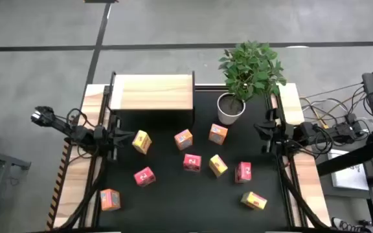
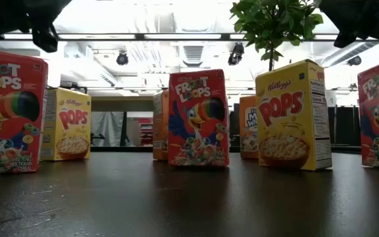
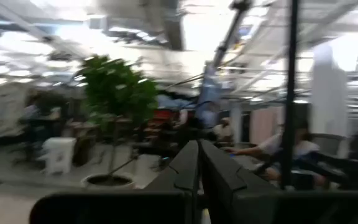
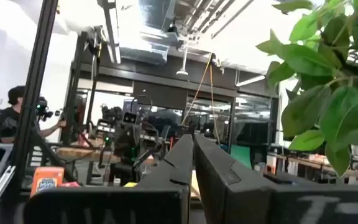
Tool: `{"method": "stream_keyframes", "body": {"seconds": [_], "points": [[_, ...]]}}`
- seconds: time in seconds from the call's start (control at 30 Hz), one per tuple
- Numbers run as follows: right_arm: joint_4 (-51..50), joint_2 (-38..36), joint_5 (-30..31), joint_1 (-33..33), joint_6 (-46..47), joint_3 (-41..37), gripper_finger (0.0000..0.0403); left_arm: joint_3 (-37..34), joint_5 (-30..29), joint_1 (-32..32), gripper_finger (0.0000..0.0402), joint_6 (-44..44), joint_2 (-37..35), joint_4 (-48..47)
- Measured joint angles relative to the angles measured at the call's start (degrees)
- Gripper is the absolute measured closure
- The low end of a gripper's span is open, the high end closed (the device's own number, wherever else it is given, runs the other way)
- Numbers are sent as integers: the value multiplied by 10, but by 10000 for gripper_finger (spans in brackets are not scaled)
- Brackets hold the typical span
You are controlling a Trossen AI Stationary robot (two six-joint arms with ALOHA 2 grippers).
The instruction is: Stack cereal on shelf
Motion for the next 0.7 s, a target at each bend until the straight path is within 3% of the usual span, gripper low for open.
{"method": "stream_keyframes", "body": {"seconds": [0.13, 0.37, 0.7], "points": [[25, 0, 0, 0, -18, 0, 394, 2, -46, 0, 402, -22, 10, -1], [62, 0, 0, 0, -59, 0, 394, 91, -50, 0, 402, -31, 95, -52], [66, 2, 5, 0, -82, 25, 394, 317, -110, 0, 402, -137, 270, -366]]}}
